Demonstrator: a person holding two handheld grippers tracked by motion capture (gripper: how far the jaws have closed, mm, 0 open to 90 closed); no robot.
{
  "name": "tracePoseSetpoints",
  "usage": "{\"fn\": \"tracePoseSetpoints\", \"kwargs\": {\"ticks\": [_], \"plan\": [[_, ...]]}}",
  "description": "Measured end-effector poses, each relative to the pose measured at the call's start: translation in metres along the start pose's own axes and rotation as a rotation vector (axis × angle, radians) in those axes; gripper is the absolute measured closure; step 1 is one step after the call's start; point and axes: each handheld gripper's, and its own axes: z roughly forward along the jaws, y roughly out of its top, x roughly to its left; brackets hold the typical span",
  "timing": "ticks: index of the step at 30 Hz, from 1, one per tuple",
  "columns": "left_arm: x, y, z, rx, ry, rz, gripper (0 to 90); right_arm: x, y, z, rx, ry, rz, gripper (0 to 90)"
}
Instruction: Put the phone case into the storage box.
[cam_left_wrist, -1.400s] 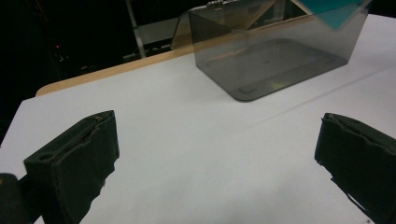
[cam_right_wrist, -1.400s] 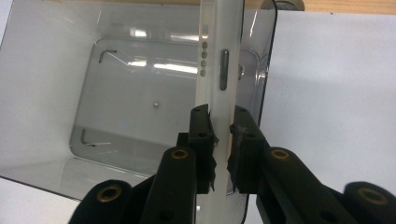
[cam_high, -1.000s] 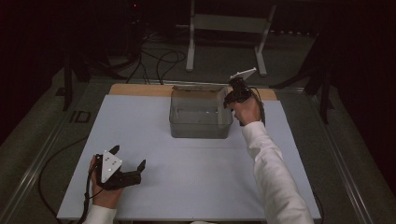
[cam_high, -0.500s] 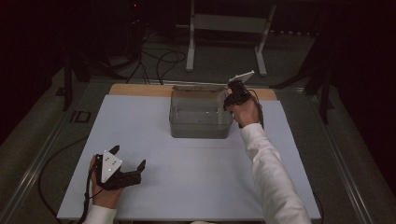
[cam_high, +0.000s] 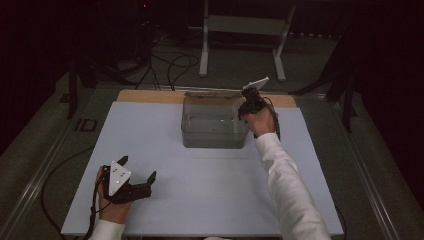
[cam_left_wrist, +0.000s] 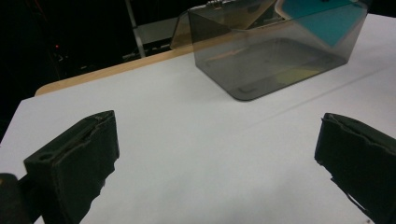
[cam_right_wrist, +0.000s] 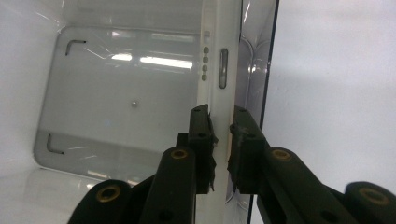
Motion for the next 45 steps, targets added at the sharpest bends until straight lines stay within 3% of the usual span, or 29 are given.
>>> {"fn": "tracePoseSetpoints", "kwargs": {"ticks": [18, 45], "plan": [[0.0, 0.0, 0.0, -0.001, 0.002, 0.001, 0.6, 0.002, -0.003, 0.009, -0.014, -0.013, 0.005, 81.0], [0.001, 0.0, -0.001, -0.006, 0.002, -0.002, 0.6, 0.009, -0.005, 0.02, -0.022, -0.088, 0.01, 81.0]]}}
